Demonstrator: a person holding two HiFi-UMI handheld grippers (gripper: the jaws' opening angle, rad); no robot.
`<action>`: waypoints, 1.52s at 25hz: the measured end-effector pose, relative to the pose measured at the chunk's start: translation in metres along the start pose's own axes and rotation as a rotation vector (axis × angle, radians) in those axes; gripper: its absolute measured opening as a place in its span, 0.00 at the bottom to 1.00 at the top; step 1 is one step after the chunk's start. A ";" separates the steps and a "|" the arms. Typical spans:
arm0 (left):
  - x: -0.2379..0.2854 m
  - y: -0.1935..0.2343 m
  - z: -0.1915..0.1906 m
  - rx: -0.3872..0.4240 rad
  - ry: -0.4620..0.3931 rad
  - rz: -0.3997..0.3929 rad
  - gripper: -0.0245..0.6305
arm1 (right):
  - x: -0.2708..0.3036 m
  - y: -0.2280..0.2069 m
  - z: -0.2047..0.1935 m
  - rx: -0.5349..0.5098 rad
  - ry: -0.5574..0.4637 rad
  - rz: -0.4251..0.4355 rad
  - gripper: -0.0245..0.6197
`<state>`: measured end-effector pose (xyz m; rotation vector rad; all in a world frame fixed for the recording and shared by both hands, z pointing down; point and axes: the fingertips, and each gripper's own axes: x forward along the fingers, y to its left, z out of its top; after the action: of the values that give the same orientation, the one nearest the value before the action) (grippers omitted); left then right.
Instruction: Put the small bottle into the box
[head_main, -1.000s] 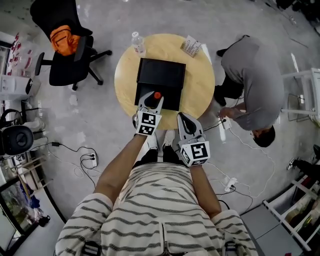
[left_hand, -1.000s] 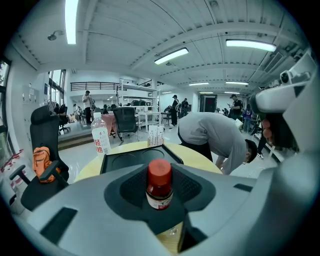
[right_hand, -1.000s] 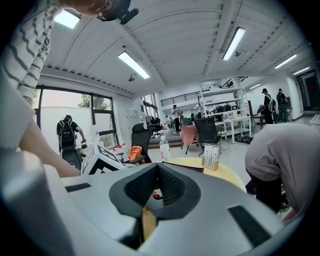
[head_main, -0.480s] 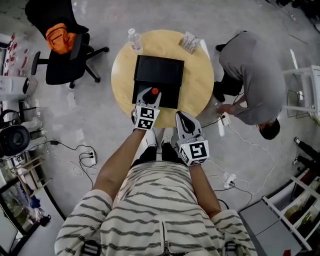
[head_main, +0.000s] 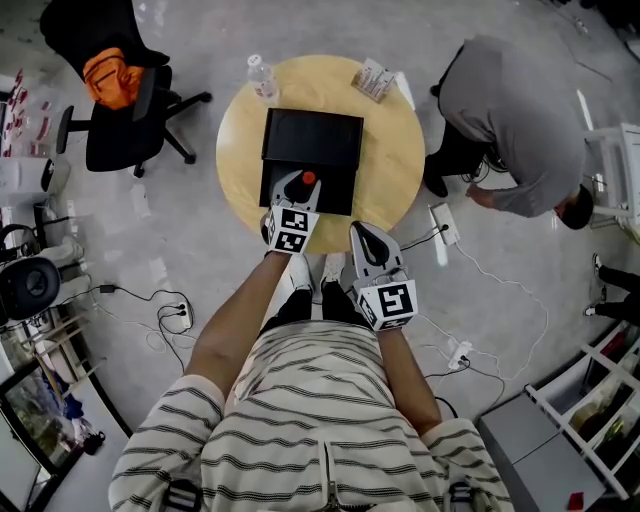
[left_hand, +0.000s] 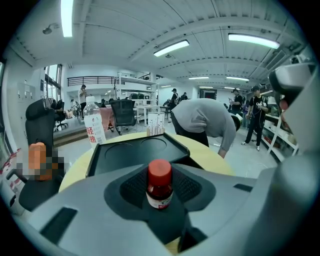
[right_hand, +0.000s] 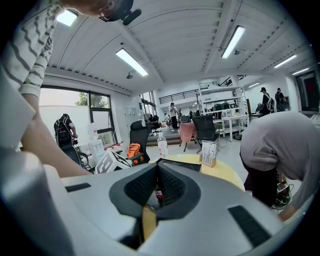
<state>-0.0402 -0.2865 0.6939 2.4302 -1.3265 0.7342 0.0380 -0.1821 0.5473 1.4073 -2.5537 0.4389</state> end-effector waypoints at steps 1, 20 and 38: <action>0.001 0.000 0.000 0.000 0.002 -0.002 0.26 | 0.000 0.000 0.000 0.000 0.002 0.000 0.07; 0.011 0.000 -0.006 0.039 0.018 0.009 0.27 | 0.000 -0.001 -0.004 -0.032 0.021 -0.014 0.07; 0.001 -0.003 -0.012 -0.029 0.017 -0.001 0.31 | -0.004 0.004 0.000 -0.027 0.011 -0.007 0.07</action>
<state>-0.0406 -0.2800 0.7051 2.3964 -1.3208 0.7281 0.0365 -0.1772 0.5456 1.4001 -2.5359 0.4081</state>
